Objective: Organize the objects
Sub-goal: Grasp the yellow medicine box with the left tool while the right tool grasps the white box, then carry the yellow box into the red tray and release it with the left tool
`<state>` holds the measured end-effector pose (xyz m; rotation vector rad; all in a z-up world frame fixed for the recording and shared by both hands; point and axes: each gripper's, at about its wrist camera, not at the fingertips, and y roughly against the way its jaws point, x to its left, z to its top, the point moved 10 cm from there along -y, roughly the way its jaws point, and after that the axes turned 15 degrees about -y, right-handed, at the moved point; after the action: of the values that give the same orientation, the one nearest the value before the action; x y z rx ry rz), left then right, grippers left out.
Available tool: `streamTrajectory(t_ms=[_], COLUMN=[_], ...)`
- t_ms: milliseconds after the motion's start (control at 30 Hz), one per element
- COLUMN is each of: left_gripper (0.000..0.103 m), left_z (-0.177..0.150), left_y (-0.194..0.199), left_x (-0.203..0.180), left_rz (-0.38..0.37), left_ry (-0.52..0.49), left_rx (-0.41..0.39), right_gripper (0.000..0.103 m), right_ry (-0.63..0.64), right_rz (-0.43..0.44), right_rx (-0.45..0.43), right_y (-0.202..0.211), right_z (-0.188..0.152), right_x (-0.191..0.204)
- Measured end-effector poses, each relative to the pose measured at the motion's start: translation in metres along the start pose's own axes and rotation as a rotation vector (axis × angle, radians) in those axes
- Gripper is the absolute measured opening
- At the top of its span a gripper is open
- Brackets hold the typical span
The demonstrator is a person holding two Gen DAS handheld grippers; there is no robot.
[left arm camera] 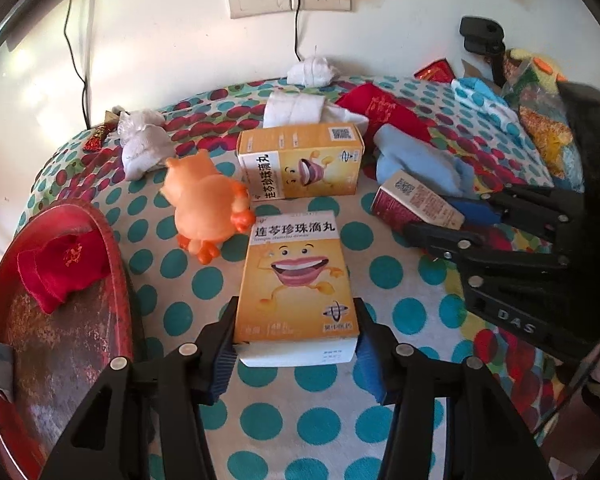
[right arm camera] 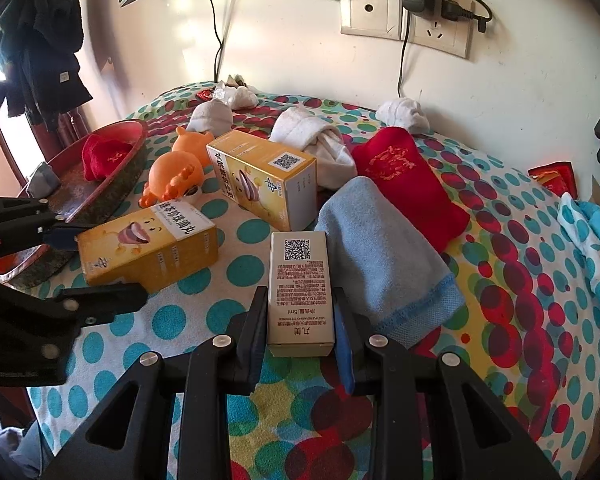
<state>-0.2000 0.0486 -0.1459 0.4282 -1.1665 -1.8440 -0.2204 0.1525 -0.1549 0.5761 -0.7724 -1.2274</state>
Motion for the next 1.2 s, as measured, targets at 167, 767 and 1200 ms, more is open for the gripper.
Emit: streamTrajectory(t_ms=[167, 767, 1200], left_gripper=[0.052, 0.052, 0.052], left_z=[-0.002, 0.006, -0.019], left_y=[0.008, 0.039, 0.062], left_x=[0.000, 0.022, 0.079], left_rz=[-0.020, 0.022, 0.111], left_ry=[0.011, 0.018, 0.096], left_rx=[-0.017, -0.066, -0.060], right_gripper=[0.028, 0.028, 0.028], right_ry=[0.002, 0.003, 0.008], right_rz=[-0.003, -0.005, -0.010], right_rx=[0.002, 0.002, 0.006], right_y=[-0.001, -0.001, -0.003], right_z=[0.000, 0.001, 0.001], right_x=[0.000, 0.001, 0.002])
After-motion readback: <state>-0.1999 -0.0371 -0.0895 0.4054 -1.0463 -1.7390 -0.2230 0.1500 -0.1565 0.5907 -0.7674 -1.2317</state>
